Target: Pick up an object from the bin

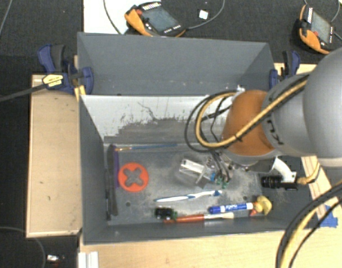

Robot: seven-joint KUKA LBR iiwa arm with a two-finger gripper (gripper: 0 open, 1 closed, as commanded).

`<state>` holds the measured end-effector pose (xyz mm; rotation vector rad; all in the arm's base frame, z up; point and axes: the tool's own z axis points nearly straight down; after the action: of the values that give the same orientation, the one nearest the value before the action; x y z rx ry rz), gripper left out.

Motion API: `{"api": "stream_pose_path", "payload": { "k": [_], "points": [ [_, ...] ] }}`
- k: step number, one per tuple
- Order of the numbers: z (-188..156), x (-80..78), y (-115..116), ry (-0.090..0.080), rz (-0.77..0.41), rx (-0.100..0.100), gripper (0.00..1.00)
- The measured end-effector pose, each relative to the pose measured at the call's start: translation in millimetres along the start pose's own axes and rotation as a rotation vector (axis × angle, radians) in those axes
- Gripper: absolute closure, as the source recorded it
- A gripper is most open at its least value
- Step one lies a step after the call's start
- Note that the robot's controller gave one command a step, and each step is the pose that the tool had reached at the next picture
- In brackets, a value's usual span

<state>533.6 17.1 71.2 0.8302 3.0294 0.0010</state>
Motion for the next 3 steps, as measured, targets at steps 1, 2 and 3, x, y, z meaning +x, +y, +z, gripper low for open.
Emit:
{"api": "stream_pose_path", "payload": {
  "k": [1,2,3],
  "points": [
    [-125,-4.1,-4,-0.002,-0.017,-0.001,1.0],
    [-125,-4.1,-4,-0.002,-0.018,-0.001,1.0],
    [-177,-0.4,-7,-0.008,-0.024,-0.004,1.0]
  ]
}}
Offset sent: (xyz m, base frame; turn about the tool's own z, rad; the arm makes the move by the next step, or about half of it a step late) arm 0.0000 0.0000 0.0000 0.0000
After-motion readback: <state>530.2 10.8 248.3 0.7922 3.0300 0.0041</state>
